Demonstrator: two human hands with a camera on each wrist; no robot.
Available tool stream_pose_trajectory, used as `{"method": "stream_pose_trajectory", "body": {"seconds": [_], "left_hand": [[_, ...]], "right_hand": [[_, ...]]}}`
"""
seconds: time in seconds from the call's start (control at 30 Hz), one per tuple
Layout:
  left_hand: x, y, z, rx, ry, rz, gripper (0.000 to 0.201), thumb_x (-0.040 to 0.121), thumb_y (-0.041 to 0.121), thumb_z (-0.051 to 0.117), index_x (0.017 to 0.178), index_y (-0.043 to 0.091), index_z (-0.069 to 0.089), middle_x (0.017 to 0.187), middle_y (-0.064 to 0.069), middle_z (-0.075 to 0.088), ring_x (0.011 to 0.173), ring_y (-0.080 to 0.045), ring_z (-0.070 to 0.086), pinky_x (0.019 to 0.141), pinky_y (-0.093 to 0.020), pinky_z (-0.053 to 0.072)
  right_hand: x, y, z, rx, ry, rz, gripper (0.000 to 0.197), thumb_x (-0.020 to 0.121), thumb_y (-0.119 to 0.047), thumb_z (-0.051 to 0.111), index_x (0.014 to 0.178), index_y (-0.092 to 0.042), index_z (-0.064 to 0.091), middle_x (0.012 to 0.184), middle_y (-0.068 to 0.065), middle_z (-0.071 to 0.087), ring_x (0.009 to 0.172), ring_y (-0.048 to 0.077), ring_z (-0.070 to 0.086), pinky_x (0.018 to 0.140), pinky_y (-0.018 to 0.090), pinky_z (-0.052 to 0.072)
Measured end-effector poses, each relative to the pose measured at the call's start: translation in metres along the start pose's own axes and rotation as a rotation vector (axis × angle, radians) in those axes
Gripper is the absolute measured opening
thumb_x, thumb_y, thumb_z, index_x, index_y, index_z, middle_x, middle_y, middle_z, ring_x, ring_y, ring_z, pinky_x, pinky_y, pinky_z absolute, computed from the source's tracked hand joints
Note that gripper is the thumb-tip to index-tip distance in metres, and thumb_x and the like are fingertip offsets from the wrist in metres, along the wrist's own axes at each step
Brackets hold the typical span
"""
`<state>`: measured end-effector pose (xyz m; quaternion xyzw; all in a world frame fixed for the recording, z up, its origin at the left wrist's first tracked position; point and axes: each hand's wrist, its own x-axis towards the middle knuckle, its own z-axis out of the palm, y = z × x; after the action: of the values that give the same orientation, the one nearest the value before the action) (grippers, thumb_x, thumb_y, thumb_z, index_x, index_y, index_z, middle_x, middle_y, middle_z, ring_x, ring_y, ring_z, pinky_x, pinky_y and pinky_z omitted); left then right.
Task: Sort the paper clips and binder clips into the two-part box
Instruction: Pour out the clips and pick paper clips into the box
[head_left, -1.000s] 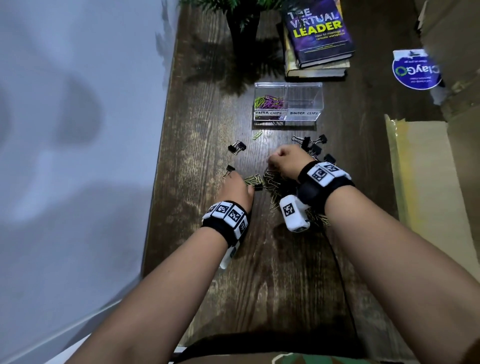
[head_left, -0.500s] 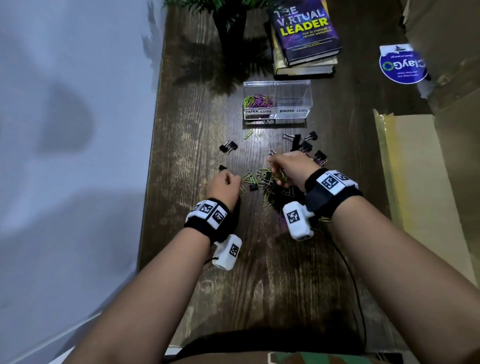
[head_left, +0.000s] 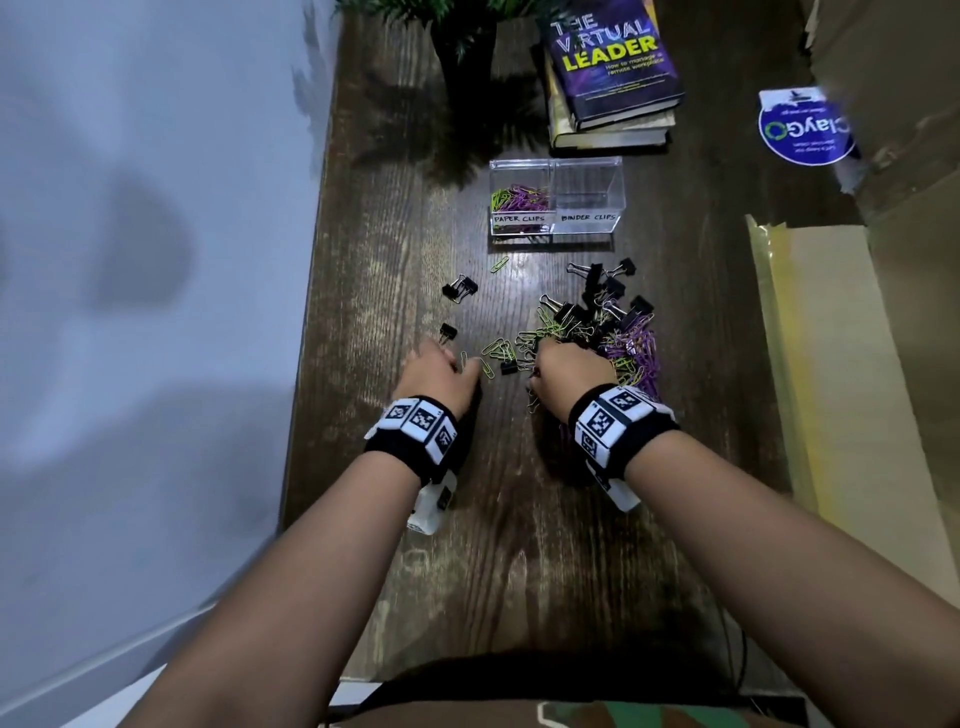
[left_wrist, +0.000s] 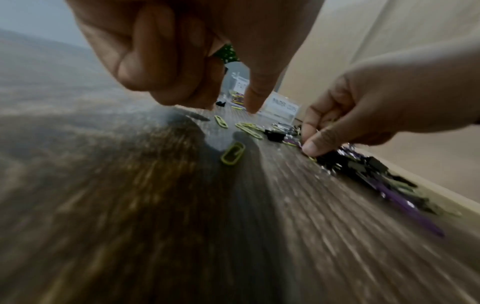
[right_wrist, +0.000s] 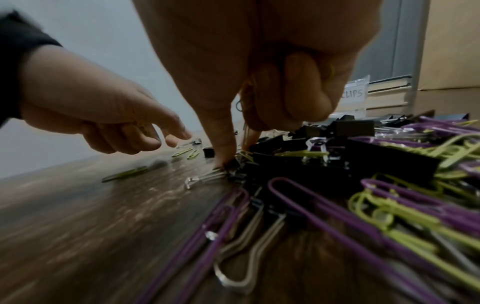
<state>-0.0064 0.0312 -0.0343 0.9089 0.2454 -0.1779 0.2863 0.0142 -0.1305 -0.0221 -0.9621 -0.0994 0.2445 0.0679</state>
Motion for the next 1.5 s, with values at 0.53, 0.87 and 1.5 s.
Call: {"method": "stream_pose_trajectory", "body": {"seconds": [0.53,0.87,1.5], "left_hand": [[0.002,0.017,0.026,0.108,-0.049,0.064,0.03,0.092,0.03,0.056,0.1,0.002,0.062,0.061,0.0,0.051,0.051,-0.015,0.047,0.048,-0.025,0.034],[-0.01,0.023,0.011,0.327,-0.172,0.204,0.023,0.096,0.027,0.039,0.107,0.008,0.043,0.081,-0.005,0.052,0.072,-0.025,0.05,0.063,-0.033,0.039],[0.114,0.117,-0.082,-0.033,-0.005,0.326,0.024,0.087,0.021,0.054,0.067,0.02,0.041,0.069,0.0,0.053,0.069,-0.021,0.054,0.06,-0.032,0.043]], "right_hand": [[0.008,0.031,-0.029,0.625,-0.012,0.043,0.027,0.1,-0.033,0.041,0.091,-0.012,0.055,0.076,-0.004,0.052,0.067,0.009,0.047,0.064,0.026,0.036],[0.047,0.03,-0.08,1.38,-0.142,0.152,0.016,0.096,-0.002,0.047,0.089,-0.004,0.061,0.062,0.003,0.059,0.041,0.004,0.045,0.039,0.014,0.034],[0.175,-0.011,-0.156,0.235,0.085,-0.065,0.026,0.088,-0.007,0.058,0.11,-0.015,0.07,0.115,0.007,0.067,0.108,0.026,0.062,0.086,0.025,0.045]]}}
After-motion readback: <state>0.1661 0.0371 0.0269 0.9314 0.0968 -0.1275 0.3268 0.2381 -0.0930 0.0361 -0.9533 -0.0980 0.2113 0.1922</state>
